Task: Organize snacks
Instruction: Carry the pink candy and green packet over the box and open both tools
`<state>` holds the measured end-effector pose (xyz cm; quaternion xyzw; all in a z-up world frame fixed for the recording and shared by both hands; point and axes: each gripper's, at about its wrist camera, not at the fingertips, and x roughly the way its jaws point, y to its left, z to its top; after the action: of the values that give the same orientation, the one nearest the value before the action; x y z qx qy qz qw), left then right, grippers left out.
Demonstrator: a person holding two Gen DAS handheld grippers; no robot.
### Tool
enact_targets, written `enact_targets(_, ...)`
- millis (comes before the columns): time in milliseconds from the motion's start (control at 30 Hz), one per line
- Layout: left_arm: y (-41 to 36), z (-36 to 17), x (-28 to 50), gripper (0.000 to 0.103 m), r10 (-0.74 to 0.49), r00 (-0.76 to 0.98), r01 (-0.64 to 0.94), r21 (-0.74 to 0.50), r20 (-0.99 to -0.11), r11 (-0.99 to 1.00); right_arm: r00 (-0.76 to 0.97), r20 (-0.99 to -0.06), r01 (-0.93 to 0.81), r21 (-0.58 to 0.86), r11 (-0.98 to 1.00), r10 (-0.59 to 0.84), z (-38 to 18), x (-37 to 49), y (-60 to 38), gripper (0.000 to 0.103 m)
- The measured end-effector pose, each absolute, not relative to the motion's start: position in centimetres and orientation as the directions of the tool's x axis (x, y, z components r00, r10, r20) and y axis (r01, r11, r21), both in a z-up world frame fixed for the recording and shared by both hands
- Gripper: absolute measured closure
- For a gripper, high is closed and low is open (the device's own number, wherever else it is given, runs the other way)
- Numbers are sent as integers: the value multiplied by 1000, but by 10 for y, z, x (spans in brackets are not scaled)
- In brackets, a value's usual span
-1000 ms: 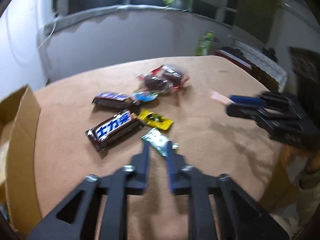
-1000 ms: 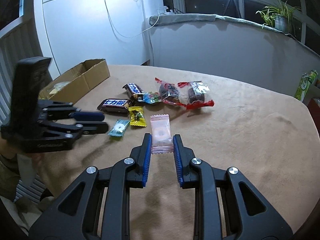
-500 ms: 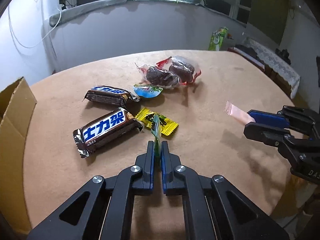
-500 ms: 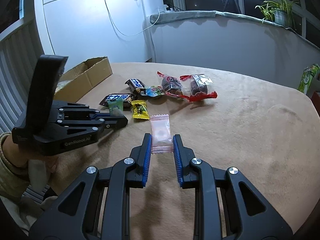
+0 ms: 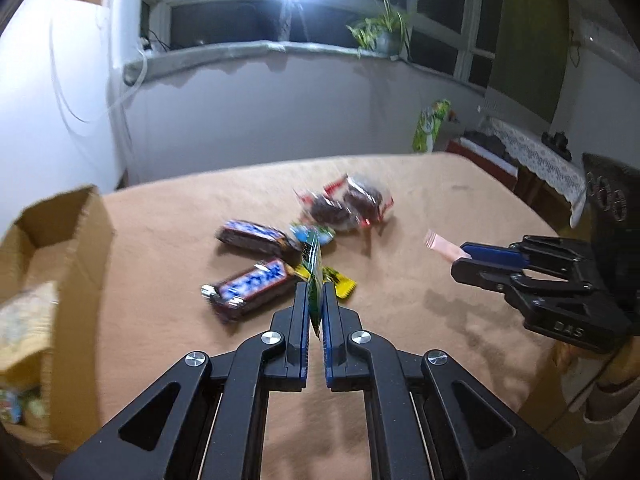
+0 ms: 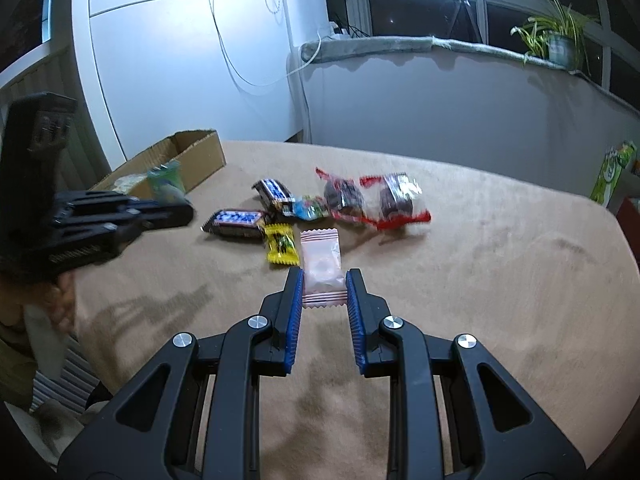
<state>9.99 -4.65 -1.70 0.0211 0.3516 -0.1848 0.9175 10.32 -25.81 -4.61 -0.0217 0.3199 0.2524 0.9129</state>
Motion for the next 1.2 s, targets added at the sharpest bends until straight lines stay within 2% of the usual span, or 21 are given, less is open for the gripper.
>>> enact_targets(267,4,19,84,99,-259,765,269,-73,-590,960,666,-573,-530,87,843,478,-23,109,-218,80)
enact_targets(467,51,26,73,99,-197,800,188,-75,-567,979,642,-558,-602,57,796,526,-5,111,-166,80)
enact_targets(900,138,9,51,99,-93,801,49,-91,-591,995,528,-555,-771,3,636,643,14,104,-28,80)
enact_targets(1200,167,-5,51,98,-90,788,25,-114,-610,993,457,-570,-831,-2,556,683,9,104,45,80)
